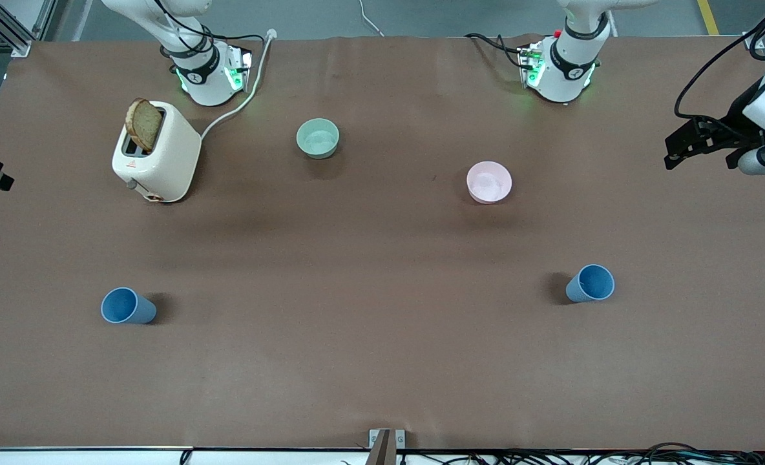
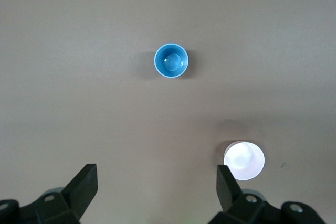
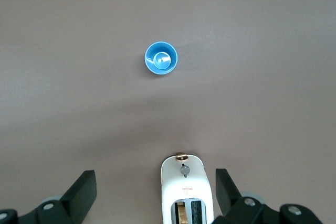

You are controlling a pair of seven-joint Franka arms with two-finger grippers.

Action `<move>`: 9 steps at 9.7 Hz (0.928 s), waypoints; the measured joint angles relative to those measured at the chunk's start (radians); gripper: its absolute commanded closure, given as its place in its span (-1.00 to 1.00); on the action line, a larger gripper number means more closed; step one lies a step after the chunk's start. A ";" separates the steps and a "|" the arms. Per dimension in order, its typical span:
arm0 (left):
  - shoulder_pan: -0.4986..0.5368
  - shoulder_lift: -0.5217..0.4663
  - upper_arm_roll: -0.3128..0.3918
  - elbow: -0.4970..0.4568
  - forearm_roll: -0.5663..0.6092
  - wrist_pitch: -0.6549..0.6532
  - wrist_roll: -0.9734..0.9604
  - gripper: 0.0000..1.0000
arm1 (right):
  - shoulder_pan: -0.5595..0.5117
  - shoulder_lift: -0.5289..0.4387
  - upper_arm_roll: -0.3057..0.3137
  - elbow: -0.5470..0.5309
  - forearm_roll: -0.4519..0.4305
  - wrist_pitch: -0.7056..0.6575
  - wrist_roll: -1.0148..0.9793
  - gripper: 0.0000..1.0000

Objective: Stack blue cups with both arms

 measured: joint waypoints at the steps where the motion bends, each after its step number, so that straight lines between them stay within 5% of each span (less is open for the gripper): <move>1: 0.000 0.000 0.000 0.000 0.000 0.000 0.000 -1.00 | 0.000 0.000 0.000 0.000 0.000 -0.001 0.000 -1.00; 6: 0.025 0.047 0.002 0.069 -0.002 -0.013 0.000 -1.00 | -0.002 0.020 0.000 -0.017 0.000 0.025 -0.001 -1.00; 9: 0.040 0.215 0.002 0.055 0.011 0.116 -0.029 -1.00 | -0.011 0.153 -0.001 -0.043 0.001 0.207 -0.045 -1.00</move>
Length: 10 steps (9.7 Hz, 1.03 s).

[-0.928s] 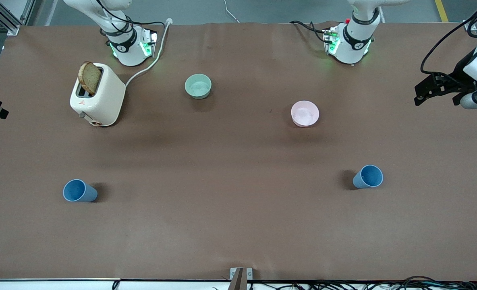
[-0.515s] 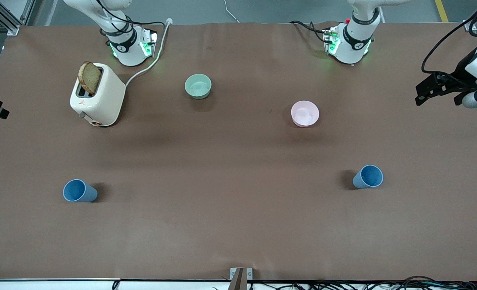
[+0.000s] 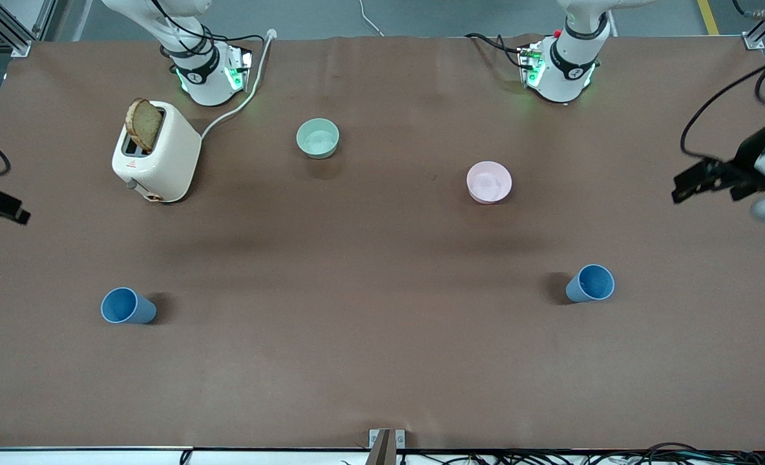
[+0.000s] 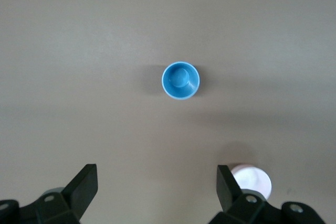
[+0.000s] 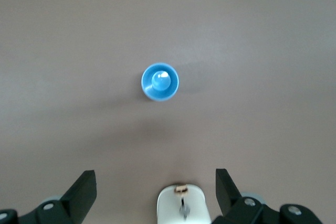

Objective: Stack blue cups with both arms

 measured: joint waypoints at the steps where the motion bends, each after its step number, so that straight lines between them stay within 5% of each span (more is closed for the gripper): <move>1: 0.004 0.078 0.000 -0.006 0.005 0.052 -0.016 -1.00 | -0.006 0.064 0.000 -0.004 0.000 0.053 -0.017 -1.00; 5: 0.027 0.267 0.001 -0.078 0.006 0.306 -0.079 -0.93 | -0.017 0.224 0.000 -0.053 0.000 0.304 -0.073 -1.00; 10: 0.045 0.375 0.000 -0.157 0.007 0.446 -0.089 -0.23 | -0.042 0.313 0.000 -0.216 0.000 0.568 -0.138 -1.00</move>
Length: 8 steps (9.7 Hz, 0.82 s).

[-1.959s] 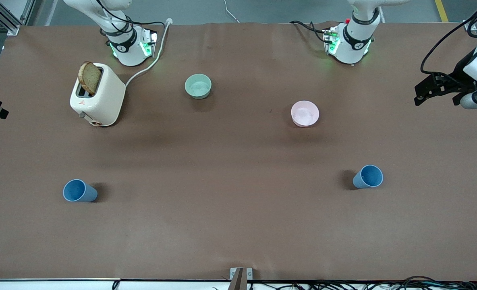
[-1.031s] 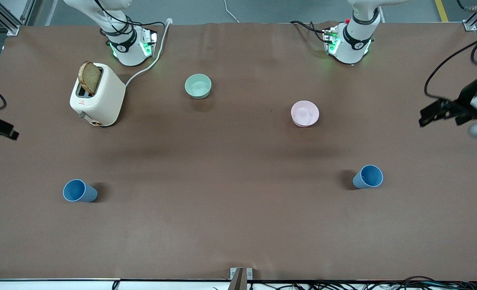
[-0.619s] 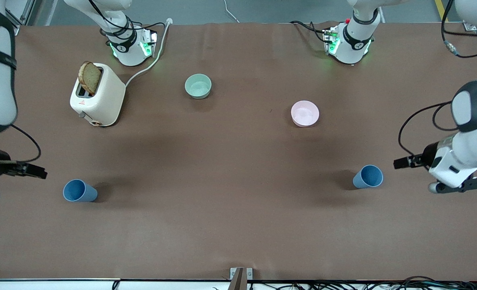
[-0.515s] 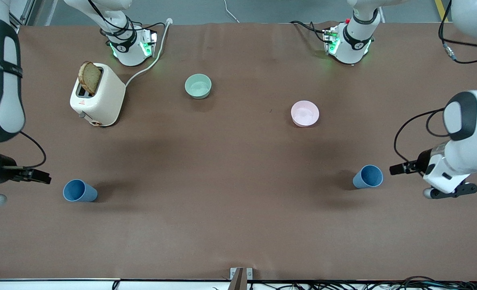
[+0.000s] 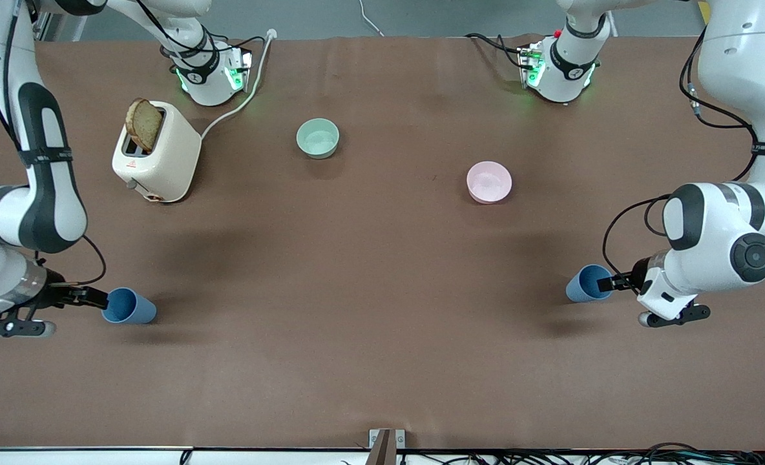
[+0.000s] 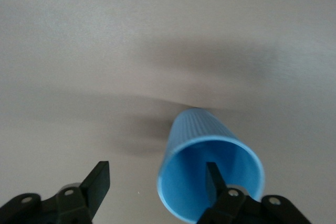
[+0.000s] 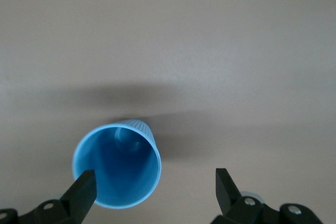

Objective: Stack blue cups with both arms

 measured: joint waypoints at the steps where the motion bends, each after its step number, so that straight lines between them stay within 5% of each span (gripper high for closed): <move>1: 0.007 0.011 0.000 -0.001 0.000 0.007 0.000 -0.12 | 0.000 0.022 0.001 -0.004 0.000 0.017 -0.001 -1.00; 4: 0.007 0.019 -0.002 -0.021 0.000 0.043 0.000 0.30 | 0.000 0.052 0.002 -0.004 0.021 0.034 -0.002 -0.93; 6: 0.007 0.019 -0.005 -0.030 0.000 0.053 -0.001 0.99 | -0.006 0.067 0.001 -0.004 0.067 0.047 -0.004 -0.53; 8: 0.005 0.016 -0.014 -0.027 -0.001 0.057 -0.001 0.99 | -0.009 0.079 0.001 -0.004 0.075 0.061 -0.005 0.09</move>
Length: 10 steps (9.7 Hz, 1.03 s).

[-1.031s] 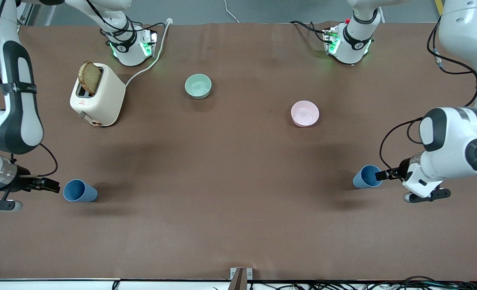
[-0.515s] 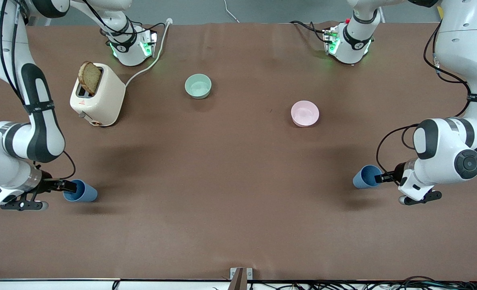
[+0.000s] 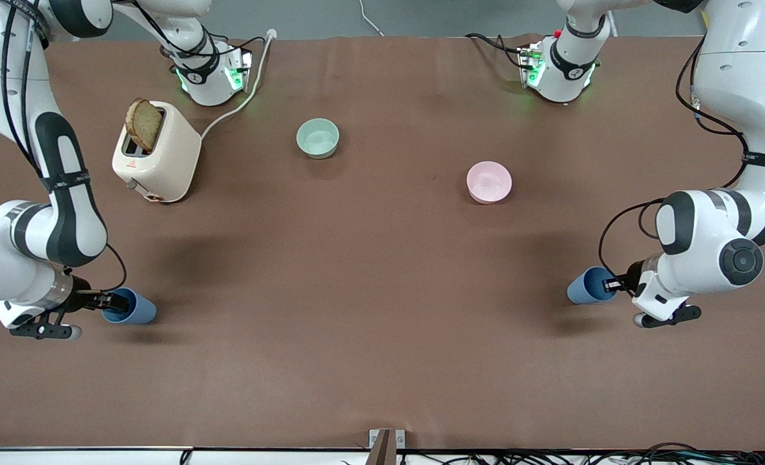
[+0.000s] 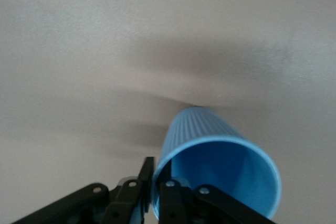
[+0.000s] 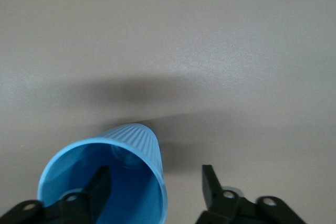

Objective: Stack blue cups with both arms

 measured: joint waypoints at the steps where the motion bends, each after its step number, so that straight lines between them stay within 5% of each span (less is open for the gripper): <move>1: -0.003 -0.007 -0.001 0.004 0.000 0.001 -0.005 0.99 | 0.000 0.002 0.000 0.000 0.000 0.001 0.000 0.34; 2: -0.002 -0.023 -0.004 0.010 0.000 -0.003 -0.010 0.99 | 0.000 0.004 0.000 0.000 0.000 0.006 0.000 0.80; 3: -0.006 -0.054 -0.023 0.025 0.000 -0.044 -0.043 0.99 | 0.000 0.006 0.000 0.000 0.000 0.018 0.000 0.98; 6: -0.175 -0.123 -0.101 0.142 0.000 -0.260 -0.360 0.99 | 0.000 0.007 0.001 0.009 0.000 0.031 -0.005 0.99; 10: -0.518 0.043 -0.101 0.260 -0.001 -0.149 -0.824 0.98 | -0.005 -0.007 0.001 0.097 0.001 -0.026 -0.023 0.99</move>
